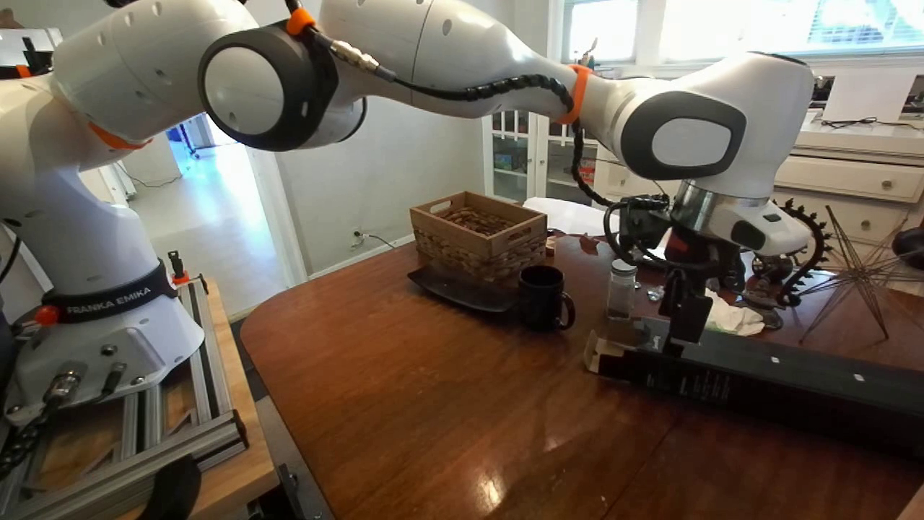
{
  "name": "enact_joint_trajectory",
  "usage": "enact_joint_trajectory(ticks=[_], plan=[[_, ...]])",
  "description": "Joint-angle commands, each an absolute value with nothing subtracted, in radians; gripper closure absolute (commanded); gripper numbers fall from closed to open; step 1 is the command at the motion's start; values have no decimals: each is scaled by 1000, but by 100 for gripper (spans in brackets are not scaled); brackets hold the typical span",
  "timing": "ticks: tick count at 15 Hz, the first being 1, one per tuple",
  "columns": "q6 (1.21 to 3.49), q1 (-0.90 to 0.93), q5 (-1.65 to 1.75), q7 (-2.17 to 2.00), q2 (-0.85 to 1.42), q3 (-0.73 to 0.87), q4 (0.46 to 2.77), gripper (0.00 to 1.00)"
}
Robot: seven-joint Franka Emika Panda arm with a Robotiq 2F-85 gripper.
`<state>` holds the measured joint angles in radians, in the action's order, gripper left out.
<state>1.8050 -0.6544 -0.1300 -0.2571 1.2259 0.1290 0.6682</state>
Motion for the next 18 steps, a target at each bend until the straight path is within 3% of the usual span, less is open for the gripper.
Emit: enact_joint_trajectory(ticks=[1,11,18], plan=[[1849,-653,-142,-352,1212,140,693,0],[1781,-658,-130,-465,1158,168,738,0],[1802,-700,-110,-437,1061,252,893,0]])
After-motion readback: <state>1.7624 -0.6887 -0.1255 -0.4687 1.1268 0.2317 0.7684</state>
